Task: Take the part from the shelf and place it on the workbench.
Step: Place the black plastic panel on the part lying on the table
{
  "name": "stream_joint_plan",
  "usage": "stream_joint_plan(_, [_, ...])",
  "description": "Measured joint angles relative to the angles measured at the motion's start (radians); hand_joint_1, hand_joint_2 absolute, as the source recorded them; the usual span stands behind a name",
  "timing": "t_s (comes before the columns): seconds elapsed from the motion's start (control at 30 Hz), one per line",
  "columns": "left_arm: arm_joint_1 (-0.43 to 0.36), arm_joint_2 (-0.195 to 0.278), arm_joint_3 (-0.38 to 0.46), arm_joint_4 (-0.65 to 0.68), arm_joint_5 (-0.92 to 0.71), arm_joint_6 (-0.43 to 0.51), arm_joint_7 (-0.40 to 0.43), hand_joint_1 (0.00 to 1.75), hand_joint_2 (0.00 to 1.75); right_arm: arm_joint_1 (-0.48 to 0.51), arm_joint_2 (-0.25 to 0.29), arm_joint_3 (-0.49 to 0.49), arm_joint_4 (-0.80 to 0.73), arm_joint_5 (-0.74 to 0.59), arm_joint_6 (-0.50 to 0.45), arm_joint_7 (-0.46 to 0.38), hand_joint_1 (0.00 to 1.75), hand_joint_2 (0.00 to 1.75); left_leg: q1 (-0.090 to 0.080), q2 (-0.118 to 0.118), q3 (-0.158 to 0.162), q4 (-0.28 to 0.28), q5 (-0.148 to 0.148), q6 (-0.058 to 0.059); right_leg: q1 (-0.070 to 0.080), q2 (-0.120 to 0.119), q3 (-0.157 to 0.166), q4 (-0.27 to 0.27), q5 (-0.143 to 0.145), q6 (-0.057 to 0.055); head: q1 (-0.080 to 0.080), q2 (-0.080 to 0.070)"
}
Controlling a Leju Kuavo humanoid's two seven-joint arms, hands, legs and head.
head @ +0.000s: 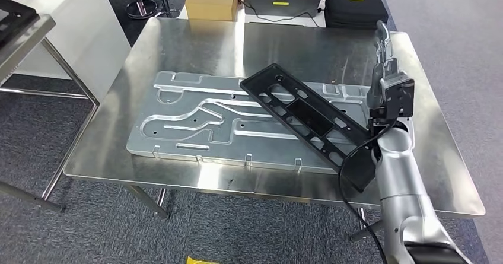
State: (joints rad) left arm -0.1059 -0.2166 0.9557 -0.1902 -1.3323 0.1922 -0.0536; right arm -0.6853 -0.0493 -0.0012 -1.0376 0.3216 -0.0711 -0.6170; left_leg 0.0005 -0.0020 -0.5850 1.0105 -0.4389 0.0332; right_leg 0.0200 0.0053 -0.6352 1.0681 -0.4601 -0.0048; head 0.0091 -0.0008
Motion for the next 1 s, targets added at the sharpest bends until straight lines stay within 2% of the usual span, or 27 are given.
stream_joint_plan(0.1, [-0.002,-0.001,0.001,0.000,0.002,0.001,0.000,0.00,0.00,0.029,0.001,0.010,-0.058,-0.011,0.001,0.003,0.00,0.00,0.006,0.002,0.006,-0.008,0.003,0.000,-0.022,0.000,-0.074,0.159,-0.079,0.026,0.001,0.000])
stream_joint_plan(0.13, [-0.001,-0.001,0.001,0.000,0.003,0.002,0.000,0.00,0.00,0.041,0.001,0.012,-0.071,-0.015,0.002,0.002,0.00,0.00,0.009,0.001,0.006,-0.007,0.002,-0.002,-0.031,-0.001,-0.095,0.200,-0.089,0.034,0.001,0.000])
stream_joint_plan(0.17, [0.000,-0.001,0.003,0.000,0.006,0.004,0.000,0.00,0.00,0.055,0.001,0.016,-0.087,-0.023,0.003,0.000,0.00,0.00,0.013,0.001,0.007,-0.005,0.000,-0.006,-0.040,-0.002,-0.101,0.209,-0.081,0.042,0.001,0.000])
stream_joint_plan(0.2, [0.001,-0.002,0.005,0.000,0.008,0.007,0.000,0.00,0.00,0.070,0.002,0.021,-0.109,-0.034,0.004,-0.004,0.00,0.00,0.018,0.000,0.007,-0.002,-0.003,-0.011,-0.048,-0.003,-0.089,0.182,-0.057,0.050,0.001,0.000])
stream_joint_plan(0.27, [0.002,-0.003,0.009,0.000,0.015,0.015,0.000,0.00,0.00,0.104,0.004,0.033,-0.170,-0.057,0.005,-0.014,0.00,0.00,0.029,-0.001,0.008,0.007,-0.012,-0.028,-0.060,-0.006,-0.030,0.066,0.004,0.067,0.001,0.000])
stream_joint_plan(0.3, [0.001,-0.003,0.011,0.000,0.018,0.019,0.000,0.00,0.00,0.121,0.006,0.041,-0.206,-0.067,0.004,-0.017,0.00,0.00,0.031,-0.002,0.007,0.013,-0.018,-0.037,-0.060,-0.006,-0.005,0.015,0.020,0.068,0.003,0.000])
stream_joint_plan(0.37, [0.002,-0.003,0.015,0.000,0.023,0.024,0.000,0.00,0.00,0.165,0.013,0.056,-0.279,-0.079,0.000,-0.016,0.00,0.00,0.031,-0.003,0.007,0.015,-0.022,-0.056,-0.053,-0.003,0.013,-0.024,0.017,0.056,0.004,0.000])
stream_joint_plan(0.43, [0.007,-0.003,0.020,0.000,0.024,0.027,0.000,0.00,0.00,0.214,0.018,0.071,-0.347,-0.083,-0.004,-0.013,0.00,0.00,0.033,-0.003,0.008,0.011,-0.023,-0.069,-0.049,-0.002,0.011,-0.025,0.017,0.032,0.005,0.000])
stream_joint_plan(0.5, [0.010,-0.003,0.023,0.000,0.024,0.029,0.000,0.00,0.00,0.237,0.022,0.081,-0.391,-0.085,-0.006,-0.012,0.00,0.00,0.035,-0.002,-0.002,0.040,-0.047,-0.075,-0.049,-0.001,0.011,-0.027,0.017,0.013,0.003,0.000])
stream_joint_plan(0.53, [0.009,-0.003,0.023,0.000,0.024,0.030,0.000,0.00,0.00,0.241,0.024,0.084,-0.405,-0.085,-0.008,-0.012,0.00,0.00,0.035,-0.001,-0.021,0.083,-0.073,-0.075,-0.047,-0.001,0.012,-0.028,0.018,0.005,0.001,0.000])
stream_joint_plan(0.6, [0.009,-0.003,0.025,0.000,0.024,0.031,0.003,0.00,0.00,0.252,0.025,0.086,-0.427,-0.087,-0.012,-0.013,0.00,0.00,0.030,-0.001,-0.082,0.213,-0.133,-0.068,-0.038,-0.002,0.013,-0.028,0.016,-0.006,-0.001,0.000])
stream_joint_plan(0.63, [0.010,-0.003,0.027,0.000,0.025,0.032,0.007,0.00,0.00,0.263,0.025,0.088,-0.436,-0.089,-0.015,-0.016,0.00,0.00,0.027,-0.001,-0.109,0.267,-0.150,-0.065,-0.032,-0.002,0.013,-0.028,0.015,-0.010,-0.002,0.000])
stream_joint_plan(0.67, [0.012,-0.003,0.029,0.000,0.028,0.033,0.011,0.00,0.00,0.276,0.026,0.090,-0.445,-0.092,-0.018,-0.019,0.00,0.00,0.023,-0.001,-0.124,0.294,-0.151,-0.060,-0.027,-0.002,0.014,-0.027,0.014,-0.013,-0.001,0.000])
stream_joint_plan(0.7, [0.013,-0.003,0.031,0.000,0.030,0.034,0.016,0.00,0.00,0.291,0.028,0.093,-0.459,-0.093,-0.023,-0.022,0.00,0.00,0.018,-0.001,-0.119,0.282,-0.133,-0.053,-0.021,-0.001,0.016,-0.027,0.013,-0.015,-0.001,0.000])
stream_joint_plan(0.73, [0.013,-0.003,0.033,0.000,0.033,0.034,0.021,0.00,0.00,0.308,0.031,0.096,-0.476,-0.095,-0.029,-0.024,0.00,0.00,0.012,-0.002,-0.097,0.235,-0.101,-0.043,-0.016,-0.001,0.019,-0.026,0.012,-0.017,-0.001,0.000])
stream_joint_plan(0.8, [0.013,-0.003,0.038,0.000,0.038,0.036,0.032,0.00,0.00,0.344,0.041,0.105,-0.514,-0.094,-0.044,-0.027,0.00,0.00,-0.001,-0.003,-0.035,0.106,-0.042,-0.018,-0.007,0.000,0.025,-0.025,0.010,-0.019,-0.001,0.000])
stream_joint_plan(0.87, [0.011,-0.003,0.042,0.000,0.041,0.038,0.040,0.00,0.00,0.385,0.052,0.113,-0.545,-0.090,-0.065,-0.032,0.00,0.00,-0.009,-0.004,-0.002,0.039,-0.024,-0.005,-0.007,-0.001,0.024,-0.024,0.012,-0.015,0.000,0.000])
stream_joint_plan(0.93, [0.013,-0.003,0.046,0.000,0.042,0.039,0.045,0.00,0.00,0.428,0.062,0.121,-0.570,-0.085,-0.085,-0.037,0.00,0.00,-0.010,-0.004,0.003,0.024,-0.017,-0.002,-0.011,-0.002,0.022,-0.027,0.016,-0.006,-0.001,0.000])
stream_joint_plan(1.0, [0.014,-0.002,0.049,0.000,0.044,0.041,0.047,0.00,0.00,0.470,0.069,0.126,-0.589,-0.083,-0.101,-0.040,0.00,0.00,-0.005,-0.002,0.006,0.004,-0.001,0.002,-0.013,-0.001,0.019,-0.013,-0.004,0.006,0.000,0.000])
